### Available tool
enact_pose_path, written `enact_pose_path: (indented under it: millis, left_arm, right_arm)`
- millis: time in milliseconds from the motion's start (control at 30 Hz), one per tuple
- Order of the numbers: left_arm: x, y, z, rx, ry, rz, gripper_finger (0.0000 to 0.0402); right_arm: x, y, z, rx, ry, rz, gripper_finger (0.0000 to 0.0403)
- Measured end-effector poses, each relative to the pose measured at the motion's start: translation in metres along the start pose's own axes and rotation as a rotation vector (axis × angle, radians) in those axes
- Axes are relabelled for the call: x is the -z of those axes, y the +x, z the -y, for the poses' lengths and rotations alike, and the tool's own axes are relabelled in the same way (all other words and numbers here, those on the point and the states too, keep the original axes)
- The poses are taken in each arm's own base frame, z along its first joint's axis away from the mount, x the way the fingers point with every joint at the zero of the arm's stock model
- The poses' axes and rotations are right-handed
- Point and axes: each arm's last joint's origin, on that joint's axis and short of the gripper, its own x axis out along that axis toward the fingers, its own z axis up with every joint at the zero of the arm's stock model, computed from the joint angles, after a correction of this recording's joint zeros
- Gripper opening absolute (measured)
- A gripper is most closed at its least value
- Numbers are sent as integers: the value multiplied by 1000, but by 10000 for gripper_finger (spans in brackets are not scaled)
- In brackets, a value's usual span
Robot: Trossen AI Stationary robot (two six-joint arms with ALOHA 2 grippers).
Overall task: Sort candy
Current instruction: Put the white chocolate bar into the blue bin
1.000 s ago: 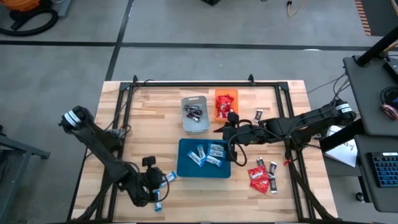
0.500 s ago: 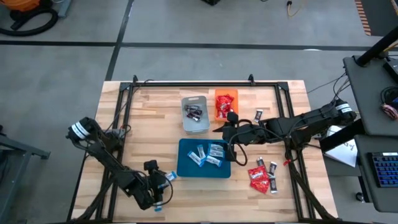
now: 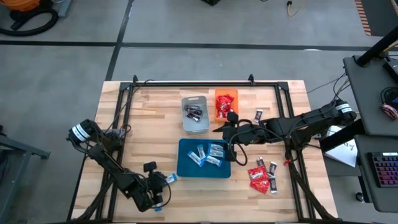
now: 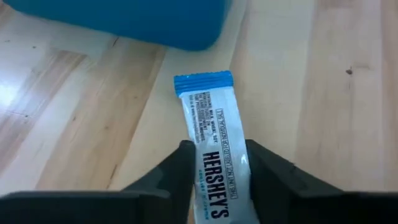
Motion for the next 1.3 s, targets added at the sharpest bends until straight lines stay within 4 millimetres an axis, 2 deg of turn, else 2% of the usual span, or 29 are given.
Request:
enact_pose_path:
  millis: [167,400,667,900,1100,1300]
  left_arm:
    - [-1,-3,-2,-7,12,2,55]
    - [-5,-11,-2,15,53,11,58]
    - [-14,-32,-3,75,75,44,36]
    - [-25,-47,-10,85,70,113,35]
    - [-22,-45,-13,74,61,110,34]
    - [-16,-33,-8,51,51,98,79]
  right_arm:
    - [2,1,0,0,-3,8,199]
    - [5,2,-1,0,-9,0,199]
    - [3,3,-2,-16,-24,41,199]
    - [5,5,-2,-28,-31,49,199]
    - [5,5,-2,-30,-35,49,199]
    - [5,5,-3,-54,-44,49,199]
